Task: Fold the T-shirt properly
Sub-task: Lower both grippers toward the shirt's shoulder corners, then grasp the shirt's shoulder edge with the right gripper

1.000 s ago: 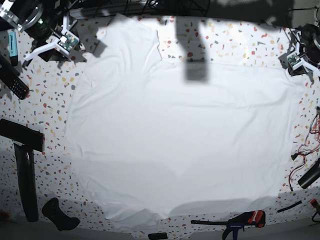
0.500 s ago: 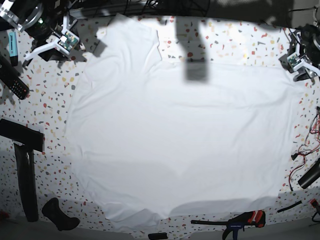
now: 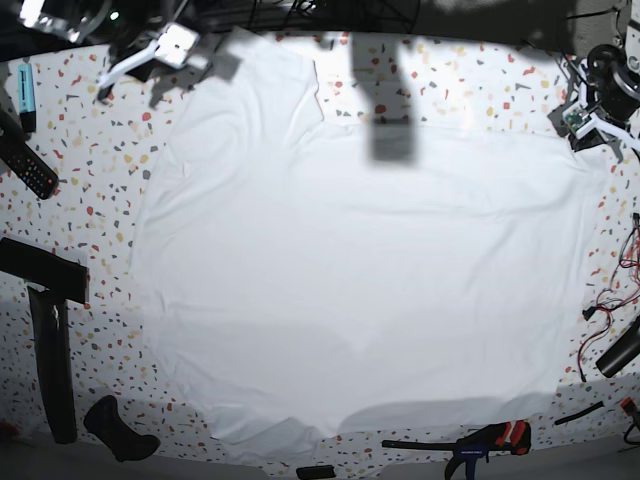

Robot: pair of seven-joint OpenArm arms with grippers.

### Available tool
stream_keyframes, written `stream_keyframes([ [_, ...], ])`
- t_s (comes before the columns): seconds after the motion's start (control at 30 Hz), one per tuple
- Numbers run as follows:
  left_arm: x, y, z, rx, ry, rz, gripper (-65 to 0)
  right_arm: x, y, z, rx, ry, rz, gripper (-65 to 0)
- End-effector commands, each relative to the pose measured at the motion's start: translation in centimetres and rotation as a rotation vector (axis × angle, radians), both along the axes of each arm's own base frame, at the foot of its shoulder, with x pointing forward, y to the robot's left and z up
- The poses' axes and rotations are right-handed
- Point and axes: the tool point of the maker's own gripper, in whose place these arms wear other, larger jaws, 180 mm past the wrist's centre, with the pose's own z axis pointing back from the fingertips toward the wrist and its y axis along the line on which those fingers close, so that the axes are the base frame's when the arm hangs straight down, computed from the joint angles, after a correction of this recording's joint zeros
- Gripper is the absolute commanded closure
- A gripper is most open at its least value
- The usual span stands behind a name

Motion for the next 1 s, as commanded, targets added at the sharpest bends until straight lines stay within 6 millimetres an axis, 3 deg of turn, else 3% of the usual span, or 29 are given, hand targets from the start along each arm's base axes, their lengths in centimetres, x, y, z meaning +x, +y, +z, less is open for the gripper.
stream_keyframes([
  [0.0, 0.3, 0.0, 0.6, -0.005, -0.009, -0.013, 0.0, -0.3, 0.5, 0.1, -0.015, -0.015, 0.039, -27.3],
  [0.13, 0.3, 0.0, 0.6, -0.005, -0.009, -0.014, 0.0, -1.2, 0.8, -1.3, -0.163, -0.080, 0.175, -35.1],
  [0.23, 0.3, 0.0, 0.6, -0.005, -0.009, -0.014, 0.0, -0.9, 2.2, -1.4, -0.163, -0.131, 0.238, -35.0],
  [0.47, 0.3, 0.0, 0.6, -0.004, -0.007, -0.013, 0.0, -0.6, 2.6, -5.4, -0.231, -0.129, 0.275, -34.9],
  [0.57, 0.2, 0.1, 0.5, -0.002, -0.004, -0.012, 0.0, -1.1, 2.4, -6.6, -0.280, -0.123, 0.315, -34.9],
  [0.97, 0.1, 0.1, 0.5, -0.004, -0.001, -0.013, 0.0, -1.3, 1.1, -8.4, -0.323, -0.110, 0.276, -34.8],
])
